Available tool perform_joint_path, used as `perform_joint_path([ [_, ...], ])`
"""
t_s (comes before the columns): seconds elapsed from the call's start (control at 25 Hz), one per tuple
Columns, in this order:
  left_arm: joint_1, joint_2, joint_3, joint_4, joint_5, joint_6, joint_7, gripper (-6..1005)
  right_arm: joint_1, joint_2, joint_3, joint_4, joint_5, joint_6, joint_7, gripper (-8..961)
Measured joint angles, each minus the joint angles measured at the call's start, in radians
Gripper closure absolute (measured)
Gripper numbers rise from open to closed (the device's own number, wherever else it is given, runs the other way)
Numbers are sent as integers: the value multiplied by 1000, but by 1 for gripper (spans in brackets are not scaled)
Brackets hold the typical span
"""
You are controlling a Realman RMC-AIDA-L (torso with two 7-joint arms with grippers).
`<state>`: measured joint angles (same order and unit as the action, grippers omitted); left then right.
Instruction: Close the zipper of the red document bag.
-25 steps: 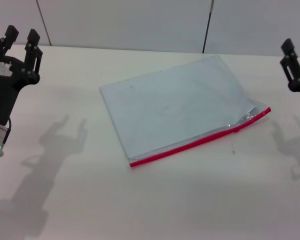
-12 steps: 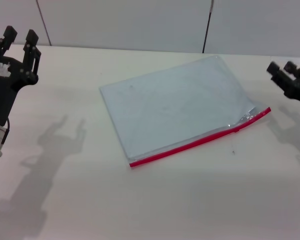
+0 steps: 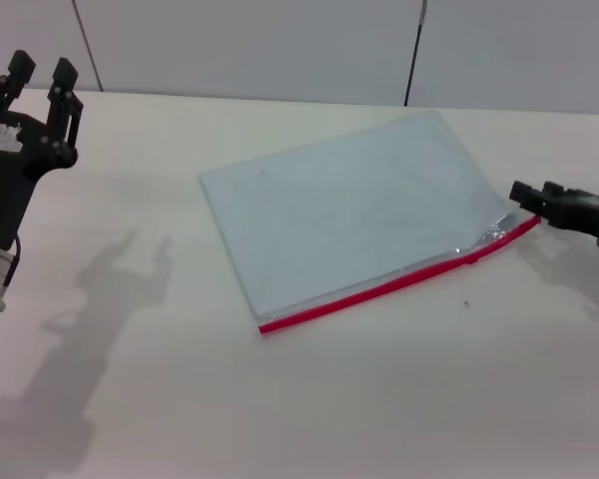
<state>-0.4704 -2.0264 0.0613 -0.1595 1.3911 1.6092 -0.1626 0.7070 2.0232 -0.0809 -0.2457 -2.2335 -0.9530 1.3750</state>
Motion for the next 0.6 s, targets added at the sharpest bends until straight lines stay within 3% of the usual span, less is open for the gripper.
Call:
perform_joint_path([
  [0.6, -2, 0, 0, 0, 1, 2, 0, 590, 24, -3, -9, -5, -146, 57, 120, 368],
])
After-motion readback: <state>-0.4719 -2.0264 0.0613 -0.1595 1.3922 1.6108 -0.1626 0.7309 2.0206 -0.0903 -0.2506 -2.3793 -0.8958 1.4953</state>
